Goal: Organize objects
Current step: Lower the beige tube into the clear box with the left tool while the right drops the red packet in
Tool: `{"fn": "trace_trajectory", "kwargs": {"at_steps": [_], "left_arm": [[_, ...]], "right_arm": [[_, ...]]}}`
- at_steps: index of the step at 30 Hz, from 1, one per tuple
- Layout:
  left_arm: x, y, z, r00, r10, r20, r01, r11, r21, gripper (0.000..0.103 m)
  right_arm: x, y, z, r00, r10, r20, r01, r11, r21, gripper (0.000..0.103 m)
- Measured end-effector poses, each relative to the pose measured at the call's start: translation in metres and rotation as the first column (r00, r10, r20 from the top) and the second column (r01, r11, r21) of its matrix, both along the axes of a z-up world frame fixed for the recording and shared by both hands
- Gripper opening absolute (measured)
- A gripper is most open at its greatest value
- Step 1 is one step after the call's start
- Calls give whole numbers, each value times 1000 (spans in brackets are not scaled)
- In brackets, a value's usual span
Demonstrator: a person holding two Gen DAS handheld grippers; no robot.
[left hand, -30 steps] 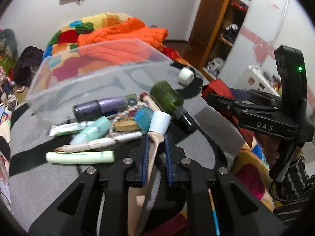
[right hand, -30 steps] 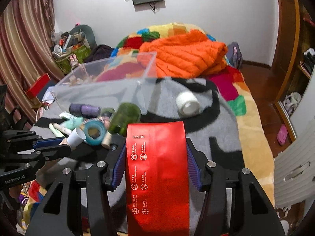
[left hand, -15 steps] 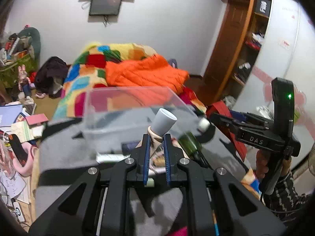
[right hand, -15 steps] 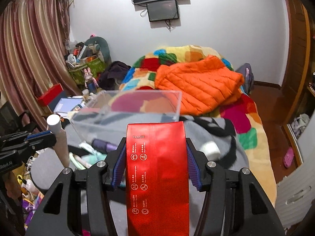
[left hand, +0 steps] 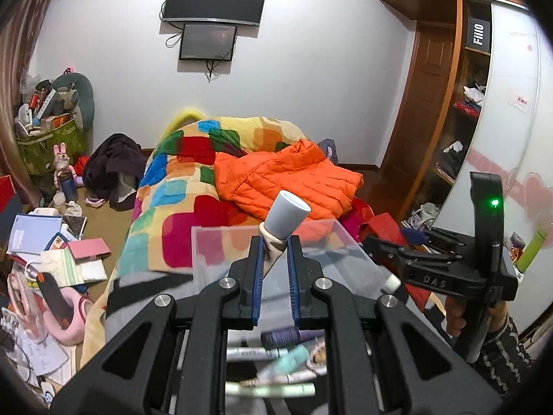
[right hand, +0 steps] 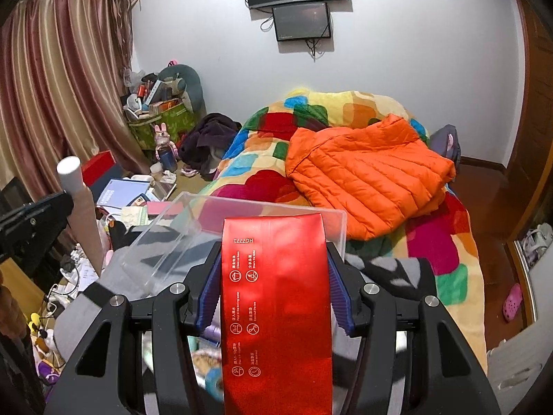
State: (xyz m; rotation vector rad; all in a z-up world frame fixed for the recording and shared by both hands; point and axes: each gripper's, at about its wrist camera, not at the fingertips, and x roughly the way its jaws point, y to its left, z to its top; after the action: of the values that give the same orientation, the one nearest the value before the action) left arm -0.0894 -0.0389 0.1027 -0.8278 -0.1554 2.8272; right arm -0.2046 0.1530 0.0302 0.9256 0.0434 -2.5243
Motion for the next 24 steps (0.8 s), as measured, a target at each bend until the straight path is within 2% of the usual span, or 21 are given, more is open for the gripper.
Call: {"fn": "trace_trajectory", "kwargs": {"at_steps": [4,7,8,11,18,24], "left_arm": [[-34,6,-12,999,10,35,-7,998,-60,13],[-55,13,-25,997,-5,73,10,997,-72,12],[-63,17,-30,996,-9,90,16,996,-84,7],[-78,28,-43,992,-22,123,36,993,-109,6],[-98,41,-77,970,-78,229,100,992,-83,6],[-88,39,-76,966,-97,240,114,992,-54,7]], "right_arm": [[-26,-13,-10,999,13,33,-14,999,41,51],[-46,-22,-22,997,21,68,-27,997,79,51],[-51,-24,-26,996,25,80,-32,996,89,51],[-66,-30,-41,992,37,122,-52,991,122,51],[-80,-44,-63,982,69,177,-102,978,182,51],[-80,-55,-68,972,102,213,-149,965,217,51]]}}
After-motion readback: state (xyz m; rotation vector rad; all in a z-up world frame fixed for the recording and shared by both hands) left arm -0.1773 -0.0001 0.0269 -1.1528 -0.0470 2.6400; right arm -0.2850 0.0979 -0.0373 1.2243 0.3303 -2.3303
